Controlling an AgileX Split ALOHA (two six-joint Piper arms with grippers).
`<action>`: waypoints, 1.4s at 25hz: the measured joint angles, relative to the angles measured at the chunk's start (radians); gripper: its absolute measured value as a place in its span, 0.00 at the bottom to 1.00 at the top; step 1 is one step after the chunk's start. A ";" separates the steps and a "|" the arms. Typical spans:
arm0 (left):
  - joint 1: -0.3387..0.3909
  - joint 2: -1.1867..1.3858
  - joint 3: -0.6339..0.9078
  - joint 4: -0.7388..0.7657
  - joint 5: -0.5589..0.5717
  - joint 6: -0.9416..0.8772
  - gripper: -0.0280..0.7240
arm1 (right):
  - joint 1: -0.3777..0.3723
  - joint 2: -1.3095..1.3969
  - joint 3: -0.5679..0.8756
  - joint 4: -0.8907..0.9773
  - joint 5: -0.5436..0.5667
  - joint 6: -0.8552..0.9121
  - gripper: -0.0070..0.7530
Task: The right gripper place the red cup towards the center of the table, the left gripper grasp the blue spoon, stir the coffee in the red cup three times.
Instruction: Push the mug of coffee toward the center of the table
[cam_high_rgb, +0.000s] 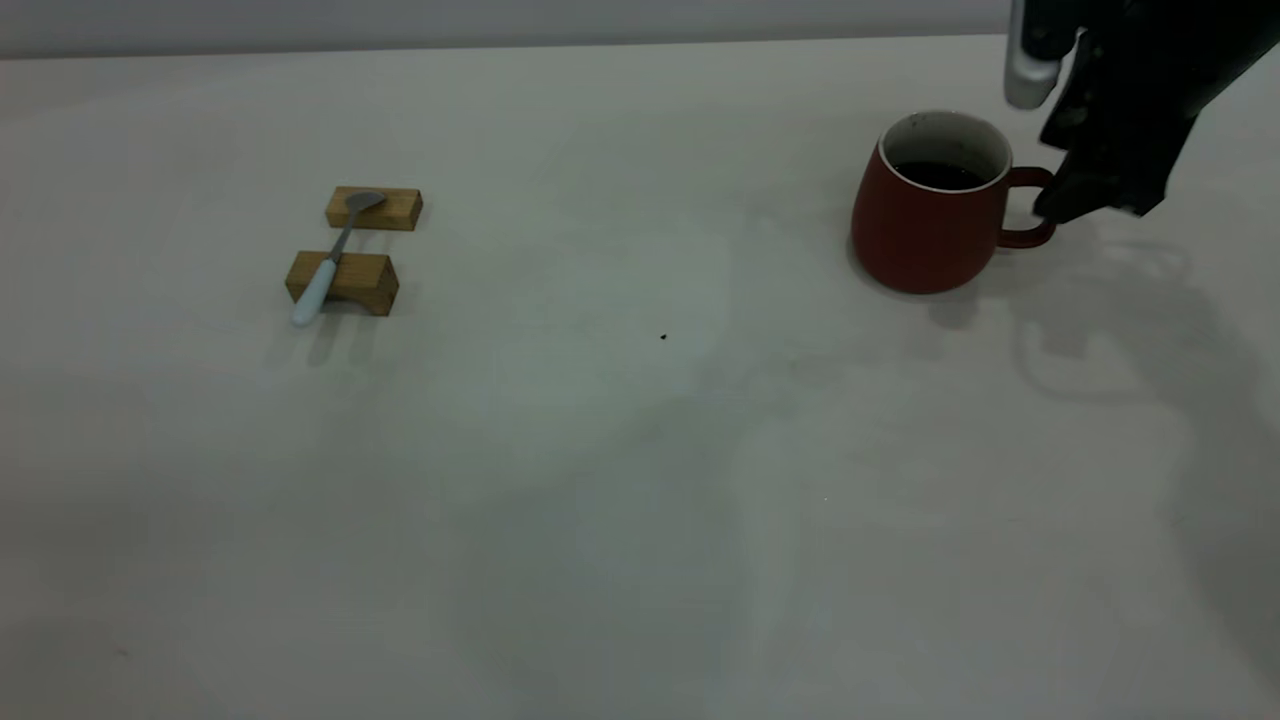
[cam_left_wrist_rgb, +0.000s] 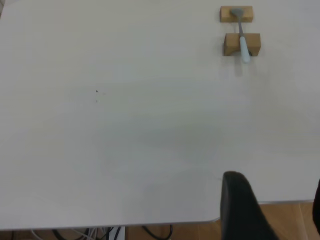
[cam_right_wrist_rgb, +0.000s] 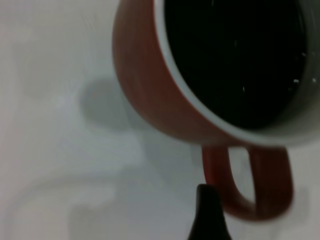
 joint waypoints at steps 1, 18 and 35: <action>0.000 0.000 0.000 0.000 0.000 0.000 0.60 | 0.000 0.019 -0.008 0.038 -0.001 -0.046 0.79; 0.000 0.000 0.000 -0.003 0.000 0.000 0.60 | 0.207 0.132 -0.115 0.306 -0.002 -0.228 0.71; 0.000 0.000 0.000 -0.003 0.000 -0.001 0.60 | 0.305 0.064 -0.154 0.412 0.111 -0.014 0.71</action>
